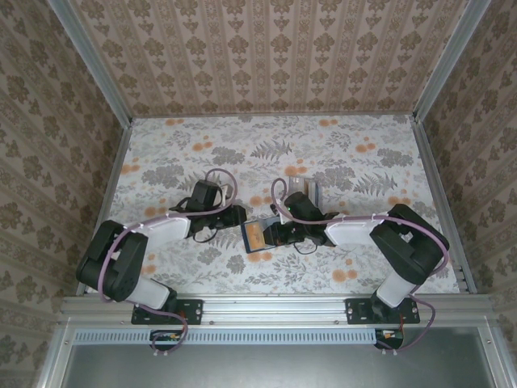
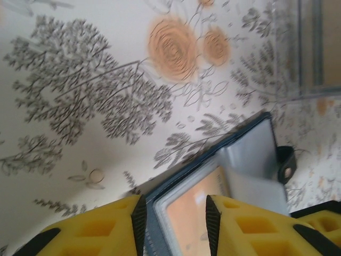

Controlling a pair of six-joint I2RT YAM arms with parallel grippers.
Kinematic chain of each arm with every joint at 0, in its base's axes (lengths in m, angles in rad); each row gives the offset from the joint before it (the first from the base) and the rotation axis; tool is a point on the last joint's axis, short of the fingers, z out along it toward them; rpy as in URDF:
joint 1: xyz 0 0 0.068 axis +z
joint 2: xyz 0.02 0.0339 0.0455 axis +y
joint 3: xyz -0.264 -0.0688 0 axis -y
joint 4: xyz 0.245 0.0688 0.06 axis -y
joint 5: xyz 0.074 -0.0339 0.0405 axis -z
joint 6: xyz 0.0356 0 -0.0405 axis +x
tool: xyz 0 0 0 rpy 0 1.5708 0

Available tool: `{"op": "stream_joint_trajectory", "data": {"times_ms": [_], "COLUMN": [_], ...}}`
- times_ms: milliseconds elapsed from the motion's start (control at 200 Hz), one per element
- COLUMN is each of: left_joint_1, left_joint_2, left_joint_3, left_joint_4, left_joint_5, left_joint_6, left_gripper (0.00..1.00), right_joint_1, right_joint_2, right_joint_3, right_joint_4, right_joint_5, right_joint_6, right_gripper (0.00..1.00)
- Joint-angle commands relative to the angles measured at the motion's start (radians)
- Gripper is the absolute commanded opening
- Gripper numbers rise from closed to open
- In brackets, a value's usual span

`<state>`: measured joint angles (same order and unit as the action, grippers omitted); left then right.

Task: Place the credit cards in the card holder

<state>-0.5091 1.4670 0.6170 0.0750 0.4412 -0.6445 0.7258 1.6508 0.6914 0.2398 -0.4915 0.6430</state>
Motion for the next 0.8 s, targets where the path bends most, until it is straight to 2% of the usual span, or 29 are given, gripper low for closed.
{"op": "stream_joint_trajectory", "data": {"times_ms": [0, 230, 430, 485, 645, 730, 795], "left_joint_1": [-0.006, -0.058, -0.064, -0.069, -0.089, -0.091, -0.092], "left_joint_2": [0.039, 0.068, 0.073, 0.083, 0.106, 0.122, 0.122], "left_joint_3": [0.028, 0.075, 0.076, 0.074, 0.069, 0.063, 0.053], "left_joint_4": [0.083, 0.12, 0.131, 0.147, 0.169, 0.175, 0.186], "left_joint_5": [0.089, 0.152, 0.123, 0.124, 0.123, 0.129, 0.124], "left_joint_6": [-0.049, -0.084, -0.13, -0.146, -0.15, -0.146, -0.145], "left_gripper": [0.38, 0.43, 0.46, 0.46, 0.3, 0.21, 0.18], "right_joint_1": [0.001, -0.009, -0.014, -0.015, -0.019, -0.03, -0.037], "right_joint_2": [0.007, 0.016, 0.014, 0.017, 0.002, -0.013, -0.023], "right_joint_3": [0.003, -0.012, -0.02, -0.018, -0.035, -0.045, -0.058], "right_joint_4": [0.041, 0.079, 0.083, 0.077, 0.083, 0.081, 0.093], "right_joint_5": [-0.037, -0.062, -0.061, -0.056, -0.046, -0.039, -0.043], "right_joint_6": [0.002, 0.013, 0.014, 0.011, 0.023, 0.022, 0.033], "right_gripper": [0.13, 0.11, 0.11, 0.15, 0.29, 0.3, 0.31]}}
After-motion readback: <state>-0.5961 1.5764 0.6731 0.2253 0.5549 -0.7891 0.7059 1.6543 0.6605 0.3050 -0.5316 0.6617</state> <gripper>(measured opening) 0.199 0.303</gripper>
